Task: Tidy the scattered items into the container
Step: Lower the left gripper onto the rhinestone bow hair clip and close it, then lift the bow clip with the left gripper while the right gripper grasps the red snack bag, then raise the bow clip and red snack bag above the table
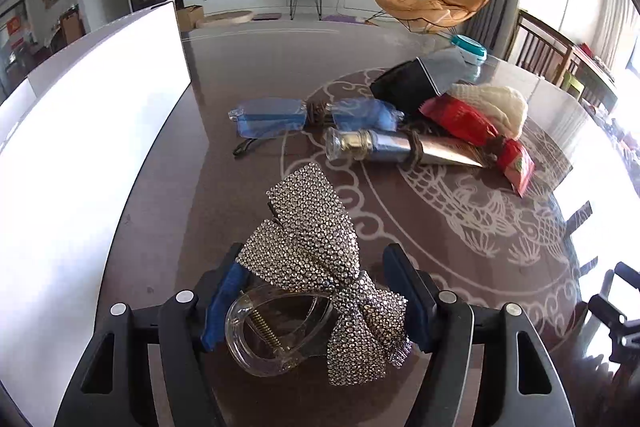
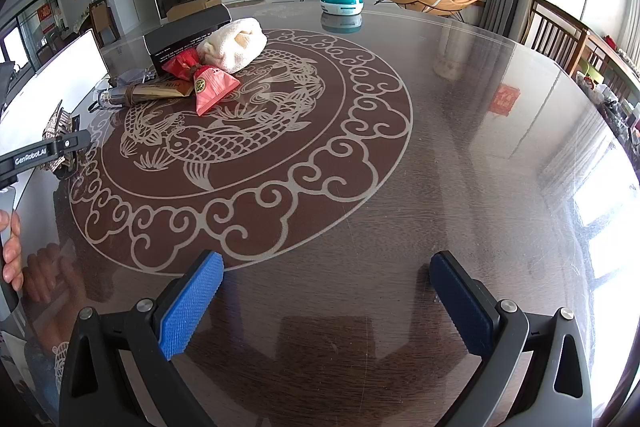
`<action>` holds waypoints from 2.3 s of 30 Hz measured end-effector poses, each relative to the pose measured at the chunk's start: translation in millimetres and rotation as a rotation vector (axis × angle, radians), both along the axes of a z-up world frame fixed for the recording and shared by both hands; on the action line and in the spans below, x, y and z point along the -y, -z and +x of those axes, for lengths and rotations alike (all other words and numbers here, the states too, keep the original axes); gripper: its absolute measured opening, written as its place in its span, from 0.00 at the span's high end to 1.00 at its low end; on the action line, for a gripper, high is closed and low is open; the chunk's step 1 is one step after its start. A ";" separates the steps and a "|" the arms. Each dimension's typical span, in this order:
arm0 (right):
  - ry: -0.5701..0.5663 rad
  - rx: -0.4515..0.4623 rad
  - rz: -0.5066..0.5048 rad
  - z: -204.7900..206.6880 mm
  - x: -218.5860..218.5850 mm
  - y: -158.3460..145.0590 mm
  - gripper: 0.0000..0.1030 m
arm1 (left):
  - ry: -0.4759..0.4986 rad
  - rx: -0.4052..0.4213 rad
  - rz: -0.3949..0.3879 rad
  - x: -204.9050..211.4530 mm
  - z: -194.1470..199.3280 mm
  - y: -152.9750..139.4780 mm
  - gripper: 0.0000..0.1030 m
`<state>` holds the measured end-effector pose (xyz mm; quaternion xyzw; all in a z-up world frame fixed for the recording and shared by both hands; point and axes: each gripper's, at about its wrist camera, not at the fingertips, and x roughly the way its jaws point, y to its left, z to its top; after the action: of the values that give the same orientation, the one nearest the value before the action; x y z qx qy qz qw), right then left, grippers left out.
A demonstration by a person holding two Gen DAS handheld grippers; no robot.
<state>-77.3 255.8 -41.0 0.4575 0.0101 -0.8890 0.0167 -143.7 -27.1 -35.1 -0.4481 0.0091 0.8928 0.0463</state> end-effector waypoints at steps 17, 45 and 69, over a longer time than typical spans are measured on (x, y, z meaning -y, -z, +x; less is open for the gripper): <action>-0.293 0.035 0.009 -60.6 44.5 0.9 0.00 | 0.107 -0.017 0.005 7.6 42.3 0.3 0.33; -0.283 -0.072 -0.049 47.6 19.6 -8.5 0.73 | 0.323 -0.023 -0.038 -61.6 80.9 2.4 0.31; -0.137 -0.016 0.003 31.2 8.8 1.0 0.07 | 0.154 0.020 -0.038 -43.2 71.0 7.3 0.01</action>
<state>-46.1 247.0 -41.9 0.4488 0.0426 -0.8893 0.0766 -72.8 16.1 -42.4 -0.4558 0.0603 0.8816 0.1066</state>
